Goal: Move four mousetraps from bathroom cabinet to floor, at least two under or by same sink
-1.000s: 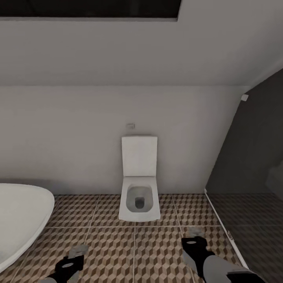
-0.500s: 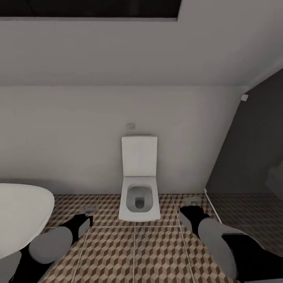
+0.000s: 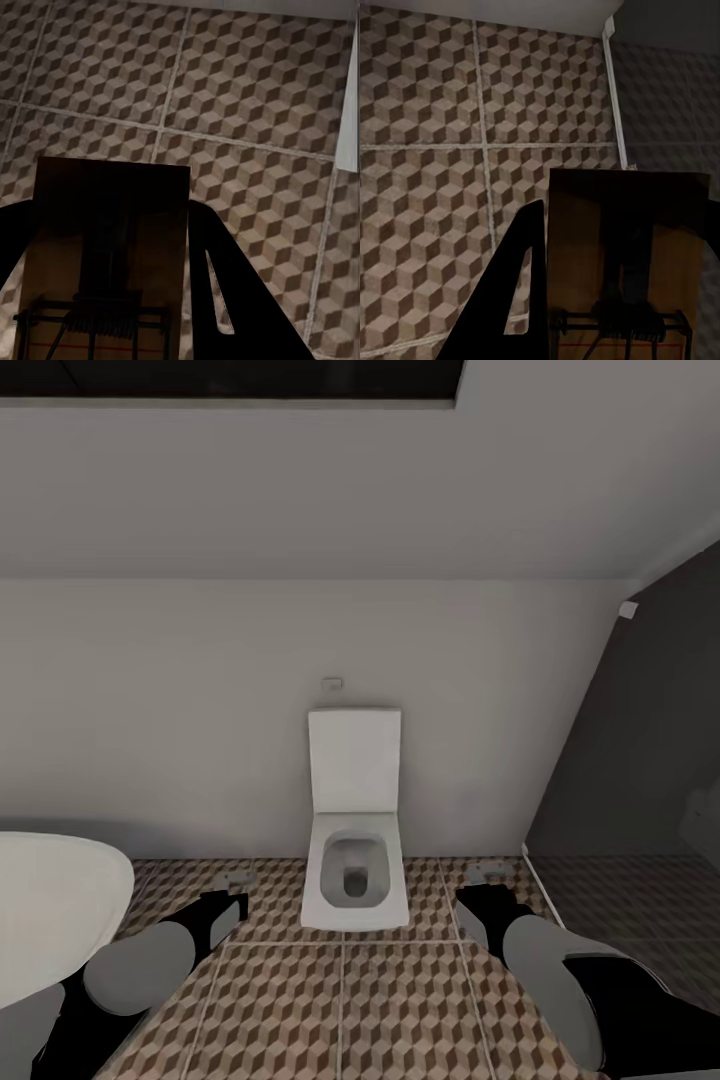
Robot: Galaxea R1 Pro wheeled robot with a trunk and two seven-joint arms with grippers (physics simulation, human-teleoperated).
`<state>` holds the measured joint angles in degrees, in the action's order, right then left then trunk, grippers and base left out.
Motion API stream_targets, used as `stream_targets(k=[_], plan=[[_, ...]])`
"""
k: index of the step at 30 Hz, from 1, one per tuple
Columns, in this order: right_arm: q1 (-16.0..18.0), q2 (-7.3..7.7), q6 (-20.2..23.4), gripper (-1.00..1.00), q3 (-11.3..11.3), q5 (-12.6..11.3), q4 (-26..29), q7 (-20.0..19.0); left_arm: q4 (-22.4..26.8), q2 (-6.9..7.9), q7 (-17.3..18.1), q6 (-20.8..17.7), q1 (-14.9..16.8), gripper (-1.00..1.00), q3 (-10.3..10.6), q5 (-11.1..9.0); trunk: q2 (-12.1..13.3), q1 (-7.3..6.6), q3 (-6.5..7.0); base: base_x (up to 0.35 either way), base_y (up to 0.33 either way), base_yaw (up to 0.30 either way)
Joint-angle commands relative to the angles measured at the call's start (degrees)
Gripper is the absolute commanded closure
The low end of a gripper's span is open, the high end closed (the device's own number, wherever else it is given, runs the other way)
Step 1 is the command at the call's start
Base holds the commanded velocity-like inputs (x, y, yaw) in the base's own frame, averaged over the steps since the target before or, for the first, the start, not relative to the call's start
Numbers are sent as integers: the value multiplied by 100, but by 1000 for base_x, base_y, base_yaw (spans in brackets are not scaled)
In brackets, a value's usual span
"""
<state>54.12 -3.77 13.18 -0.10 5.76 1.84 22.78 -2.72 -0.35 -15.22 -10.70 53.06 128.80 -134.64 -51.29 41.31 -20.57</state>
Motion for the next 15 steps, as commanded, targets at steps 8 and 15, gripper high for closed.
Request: stream_targets(k=[8,15], plan=[[2,3,36,100,2,42,13,-1,65,-25,10,-30,2,100,49,-36,-4,4,-7,329,0,0],[-4,-20,50,100,2,51,-11,-1,111,-37,11,-23,2,100,49,-36,-4,4,-7,340,0,0]])
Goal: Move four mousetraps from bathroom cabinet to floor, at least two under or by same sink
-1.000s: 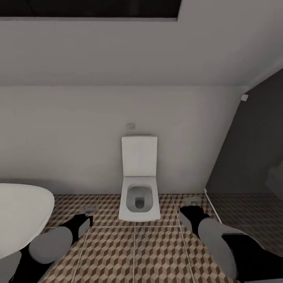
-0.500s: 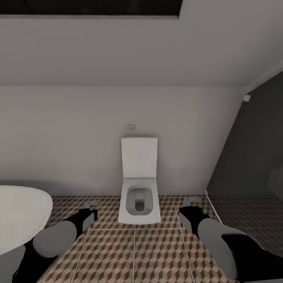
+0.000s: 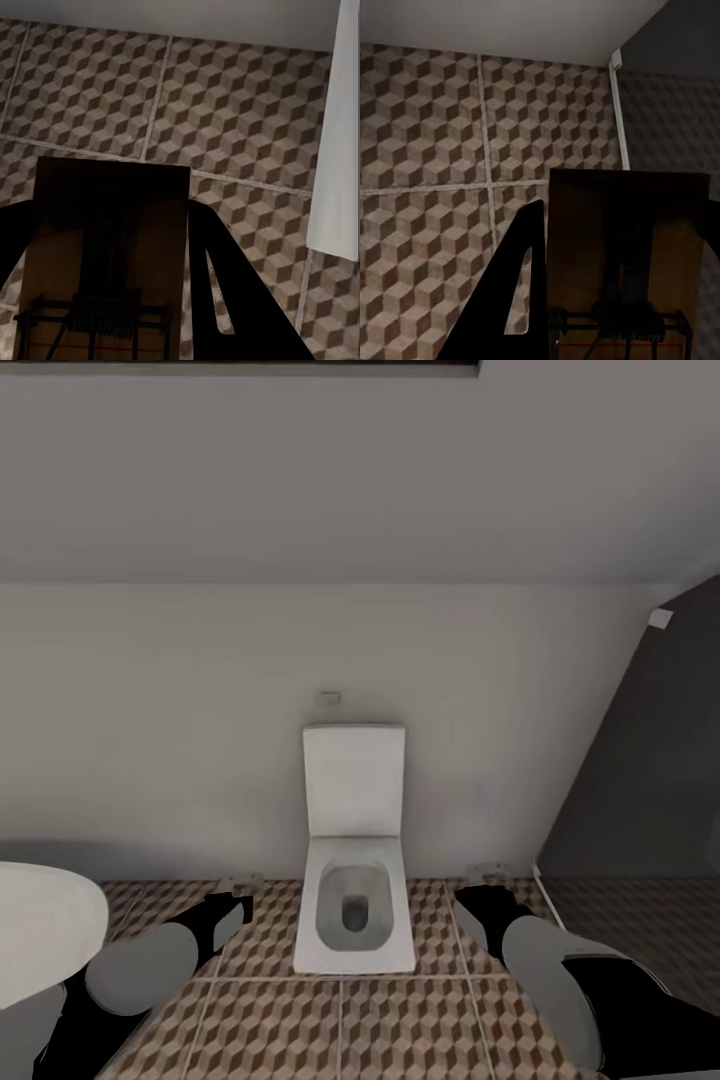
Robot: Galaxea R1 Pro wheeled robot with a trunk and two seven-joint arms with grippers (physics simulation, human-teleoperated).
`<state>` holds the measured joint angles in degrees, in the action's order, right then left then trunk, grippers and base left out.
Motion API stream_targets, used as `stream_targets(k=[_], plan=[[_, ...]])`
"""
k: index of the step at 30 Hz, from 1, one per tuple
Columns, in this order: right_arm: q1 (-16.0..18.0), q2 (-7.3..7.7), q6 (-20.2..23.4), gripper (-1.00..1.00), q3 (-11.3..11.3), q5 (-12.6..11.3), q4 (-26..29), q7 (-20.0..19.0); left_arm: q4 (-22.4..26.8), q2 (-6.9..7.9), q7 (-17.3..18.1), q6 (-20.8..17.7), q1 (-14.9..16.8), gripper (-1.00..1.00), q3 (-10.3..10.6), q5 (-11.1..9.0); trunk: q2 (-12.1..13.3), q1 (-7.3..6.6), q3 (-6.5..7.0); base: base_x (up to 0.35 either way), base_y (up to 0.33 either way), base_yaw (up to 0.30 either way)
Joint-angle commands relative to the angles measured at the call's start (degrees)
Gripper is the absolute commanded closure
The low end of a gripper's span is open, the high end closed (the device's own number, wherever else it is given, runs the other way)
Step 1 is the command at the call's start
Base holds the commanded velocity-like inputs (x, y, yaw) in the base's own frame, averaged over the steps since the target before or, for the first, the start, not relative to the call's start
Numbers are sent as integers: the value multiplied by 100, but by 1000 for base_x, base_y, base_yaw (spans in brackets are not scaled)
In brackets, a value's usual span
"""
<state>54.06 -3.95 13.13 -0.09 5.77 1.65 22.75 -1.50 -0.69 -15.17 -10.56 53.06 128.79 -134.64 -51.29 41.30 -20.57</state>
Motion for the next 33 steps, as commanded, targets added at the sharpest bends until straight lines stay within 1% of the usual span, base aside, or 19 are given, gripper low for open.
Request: stream_targets(k=[1,4,5,7,9,11,16,18,25,28,29,31,33], plan=[[1,-4,56,100,0,53,4,1,-10,-3,5,-36,2,100,49,-36,-4,4,-6,340,0,0],[-17,8,59,100,0,48,-23,-1,-28,35,0,-32,2,100,44,-36,-4,4,-6,340,0,0],[-158,-1,58,100,0,47,-34,-87,-52,65,-8,-27,2,100,41,-36,-4,4,-6,338,0,0],[-221,7,66,100,0,47,-33,-287,-48,62,-4,-26,2,100,38,-36,-4,4,-6,249,10,0],[-247,18,72,100,0,50,-33,-558,-30,40,6,-25,2,100,34,-36,-4,4,-6,105,5,0],[-257,27,79,100,0,54,-33,-730,-18,6,7,-26,2,100,28,-36,-4,4,-6,43,2,0],[-264,25,77,100,0,54,-33,-843,-9,-75,12,-33,2,100,23,-36,-4,4,-6,13,1,0],[-264,21,75,100,0,56,-33,-850,-3,-107,14,-28,2,100,23,-36,-85,48,-42,0,0,0],[-267,16,75,100,0,56,-33,-846,17,-113,14,-14,-6,100,23,-36,-365,202,-168,0,0,0],[-277,11,73,100,0,57,-33,-844,122,-112,12,32,-13,100,23,-36,-486,268,-222,0,0,0],[-279,8,74,100,0,61,-33,-843,189,-110,9,89,-17,100,23,-36,-526,290,-240,0,0,0],[-281,3,69,100,0,69,-31,-843,273,-101,6,364,-22,100,19,-36,-606,334,-276,0,0,0],[-282,5,68,100,0,72,-27,-843,298,-101,6,506,-23,100,16,-36,-686,377,-312,0,0,0]])
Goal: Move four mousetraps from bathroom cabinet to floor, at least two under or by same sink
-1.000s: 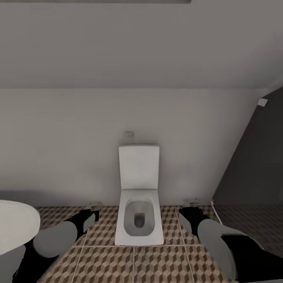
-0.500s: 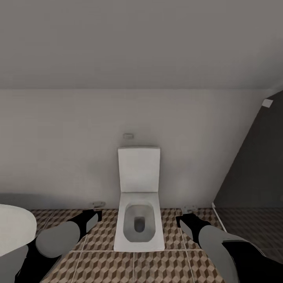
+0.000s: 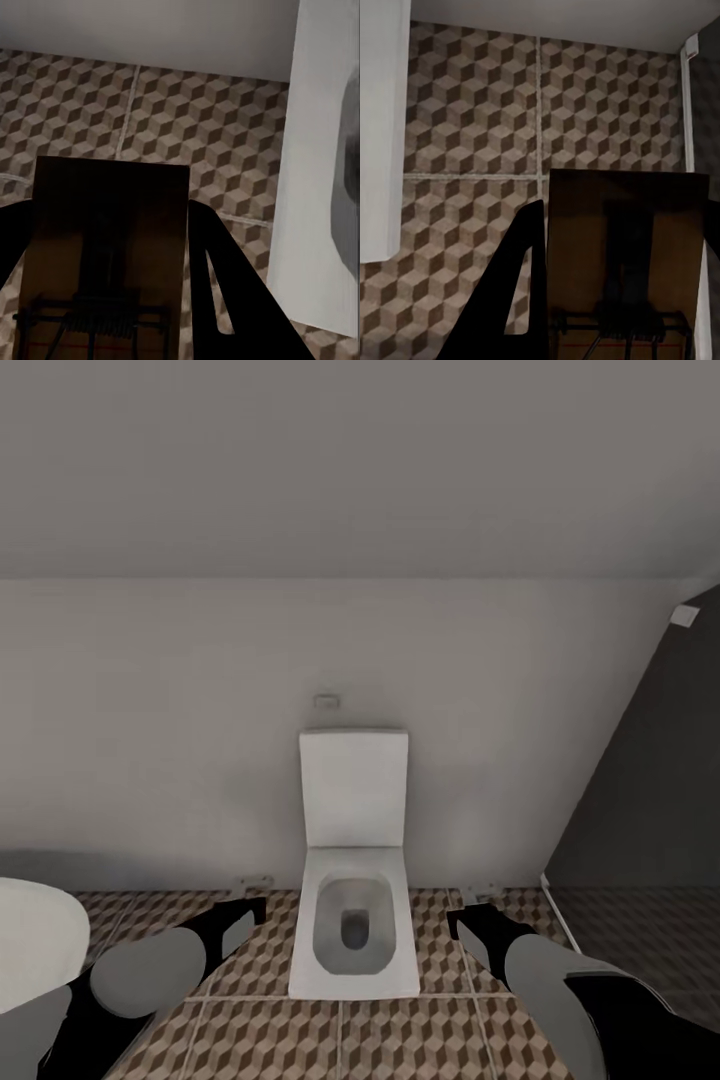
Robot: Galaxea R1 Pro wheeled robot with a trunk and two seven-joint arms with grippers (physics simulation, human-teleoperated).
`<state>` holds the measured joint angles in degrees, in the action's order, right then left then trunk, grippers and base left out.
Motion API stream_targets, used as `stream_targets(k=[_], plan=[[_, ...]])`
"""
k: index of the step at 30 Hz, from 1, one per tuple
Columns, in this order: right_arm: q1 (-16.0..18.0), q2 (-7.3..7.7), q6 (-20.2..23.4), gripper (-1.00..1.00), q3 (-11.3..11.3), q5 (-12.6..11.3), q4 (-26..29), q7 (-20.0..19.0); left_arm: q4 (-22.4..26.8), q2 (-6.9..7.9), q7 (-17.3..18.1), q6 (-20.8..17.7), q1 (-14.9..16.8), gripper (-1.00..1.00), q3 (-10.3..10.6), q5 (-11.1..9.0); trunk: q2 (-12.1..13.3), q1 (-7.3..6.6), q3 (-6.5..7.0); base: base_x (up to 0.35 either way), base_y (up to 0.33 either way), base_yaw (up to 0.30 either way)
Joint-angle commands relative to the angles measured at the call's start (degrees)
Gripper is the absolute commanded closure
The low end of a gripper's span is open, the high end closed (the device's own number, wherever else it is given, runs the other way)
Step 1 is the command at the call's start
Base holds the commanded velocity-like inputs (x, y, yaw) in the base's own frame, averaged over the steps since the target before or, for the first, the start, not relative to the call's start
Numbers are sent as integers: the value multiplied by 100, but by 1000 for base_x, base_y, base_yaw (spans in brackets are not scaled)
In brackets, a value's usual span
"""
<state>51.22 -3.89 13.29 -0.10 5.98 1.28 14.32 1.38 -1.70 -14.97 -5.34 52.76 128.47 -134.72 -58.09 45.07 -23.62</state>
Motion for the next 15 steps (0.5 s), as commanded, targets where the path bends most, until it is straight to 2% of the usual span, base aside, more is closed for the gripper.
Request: stream_targets(k=[1,4,8,15], plan=[[2,-2,51,100,1,51,11,1,17,5,-15,19,7,100,48,-28,-46,23,-25,0,0,0],[-1,-12,45,100,-4,52,12,1,24,46,-24,38,6,100,53,-28,-167,89,-79,0,0,0],[-7,-25,42,100,-7,53,8,-7,28,177,-18,44,6,100,53,-28,-327,177,-150,0,0,0],[-7,-33,42,100,-8,59,4,-8,51,197,-15,50,6,100,55,-28,-608,330,-276,0,0,0]])
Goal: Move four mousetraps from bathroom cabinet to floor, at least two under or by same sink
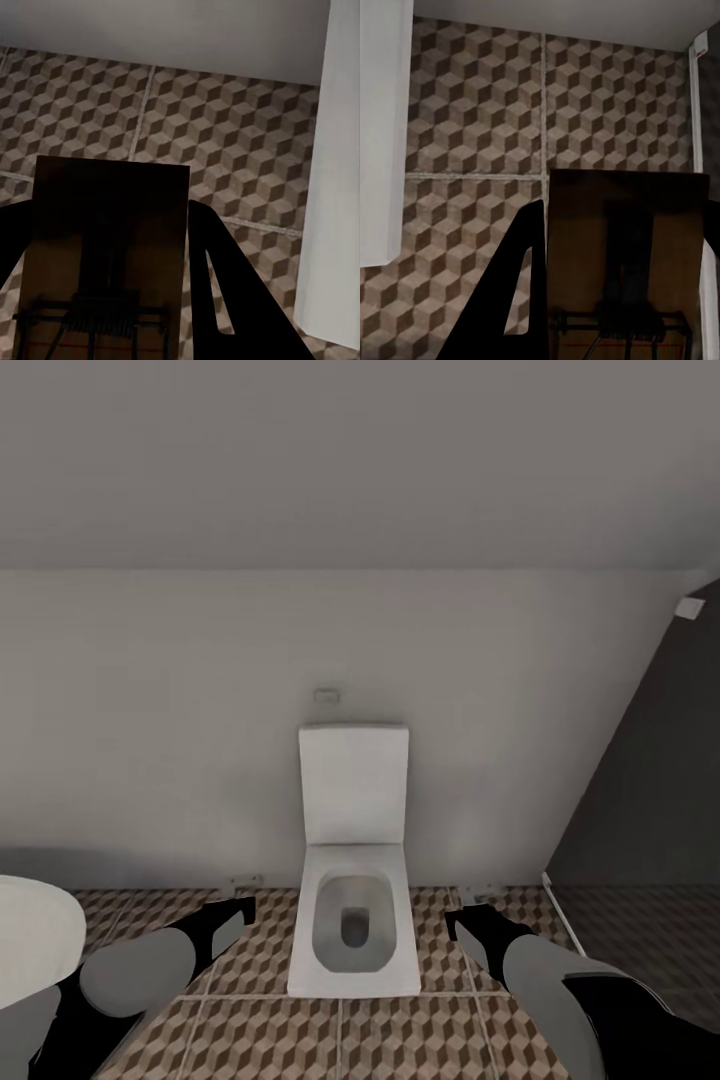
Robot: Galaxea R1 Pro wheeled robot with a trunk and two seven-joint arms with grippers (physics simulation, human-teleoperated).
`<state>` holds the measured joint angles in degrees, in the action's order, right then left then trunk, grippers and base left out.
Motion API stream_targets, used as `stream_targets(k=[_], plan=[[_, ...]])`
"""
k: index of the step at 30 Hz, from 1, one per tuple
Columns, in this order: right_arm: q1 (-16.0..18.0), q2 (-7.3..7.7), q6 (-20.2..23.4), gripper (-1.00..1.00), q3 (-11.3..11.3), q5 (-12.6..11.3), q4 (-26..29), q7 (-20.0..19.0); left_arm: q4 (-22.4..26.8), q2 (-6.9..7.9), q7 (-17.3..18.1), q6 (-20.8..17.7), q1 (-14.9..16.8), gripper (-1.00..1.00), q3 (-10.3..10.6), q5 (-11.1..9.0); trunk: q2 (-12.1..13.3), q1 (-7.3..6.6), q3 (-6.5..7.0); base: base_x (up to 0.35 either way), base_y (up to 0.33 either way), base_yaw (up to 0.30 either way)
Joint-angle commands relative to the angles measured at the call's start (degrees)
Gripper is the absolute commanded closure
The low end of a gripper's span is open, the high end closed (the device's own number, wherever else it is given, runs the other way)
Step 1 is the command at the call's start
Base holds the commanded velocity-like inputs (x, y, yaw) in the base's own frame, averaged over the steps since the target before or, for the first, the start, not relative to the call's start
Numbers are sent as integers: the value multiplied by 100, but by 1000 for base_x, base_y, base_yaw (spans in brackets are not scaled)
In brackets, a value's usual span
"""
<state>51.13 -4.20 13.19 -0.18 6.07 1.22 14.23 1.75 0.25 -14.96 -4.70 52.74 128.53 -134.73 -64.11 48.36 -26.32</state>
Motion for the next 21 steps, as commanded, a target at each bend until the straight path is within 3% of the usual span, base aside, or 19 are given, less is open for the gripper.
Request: stream_targets(k=[1,21], plan=[[2,1,52,100,0,52,10,1,12,8,-16,-11,8,100,47,-27,-46,23,-24,0,0,0],[2,-5,52,100,0,52,10,1,10,98,-16,4,8,100,40,-27,-848,462,-383,0,0,0]])
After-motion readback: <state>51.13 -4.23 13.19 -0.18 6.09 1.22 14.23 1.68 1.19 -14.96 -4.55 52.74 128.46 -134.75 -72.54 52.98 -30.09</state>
